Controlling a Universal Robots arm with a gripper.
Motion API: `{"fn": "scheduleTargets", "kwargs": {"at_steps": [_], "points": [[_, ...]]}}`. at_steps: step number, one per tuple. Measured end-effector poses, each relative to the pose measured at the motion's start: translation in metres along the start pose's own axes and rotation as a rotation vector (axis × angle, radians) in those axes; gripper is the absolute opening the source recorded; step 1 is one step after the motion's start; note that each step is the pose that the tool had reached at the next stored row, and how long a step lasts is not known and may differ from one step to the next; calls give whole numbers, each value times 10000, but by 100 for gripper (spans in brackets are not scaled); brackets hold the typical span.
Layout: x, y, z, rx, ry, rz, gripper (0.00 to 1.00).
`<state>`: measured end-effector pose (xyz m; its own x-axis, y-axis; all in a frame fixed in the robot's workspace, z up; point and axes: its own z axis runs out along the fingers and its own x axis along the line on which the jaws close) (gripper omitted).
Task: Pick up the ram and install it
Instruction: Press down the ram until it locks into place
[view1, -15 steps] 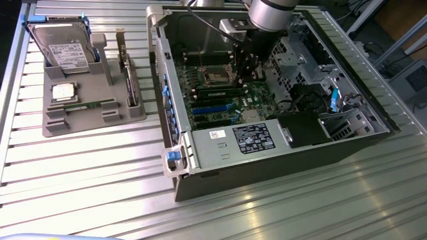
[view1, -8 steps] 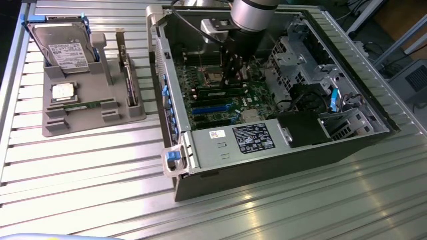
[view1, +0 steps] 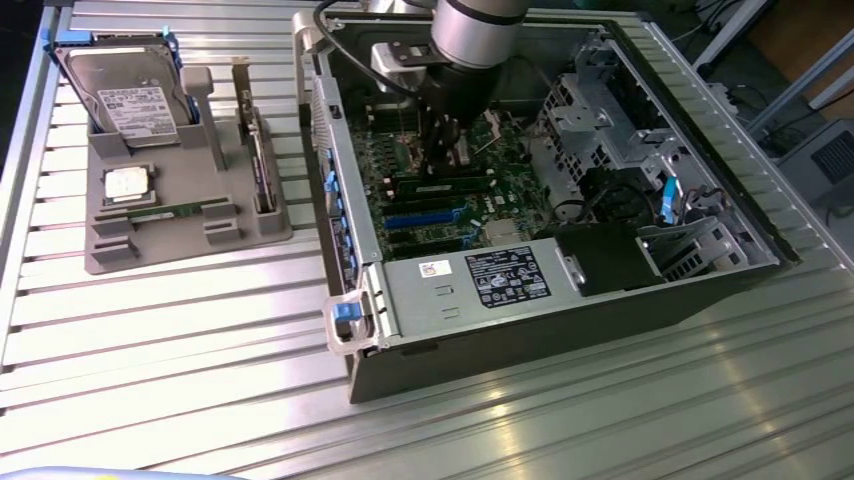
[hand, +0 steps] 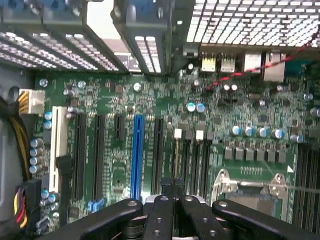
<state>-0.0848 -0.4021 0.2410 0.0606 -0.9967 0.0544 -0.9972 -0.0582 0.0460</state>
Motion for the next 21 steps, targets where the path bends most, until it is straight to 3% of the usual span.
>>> {"fn": "scheduleTargets", "kwargs": {"at_steps": [5,18,20,21], "points": [[-4,66,33,-1,2,0,10],[-7,71,117,-3,5,0,10],[-9,67,86,14,-20,0,10],[-3,52,42,0,1,-1,10]]}}
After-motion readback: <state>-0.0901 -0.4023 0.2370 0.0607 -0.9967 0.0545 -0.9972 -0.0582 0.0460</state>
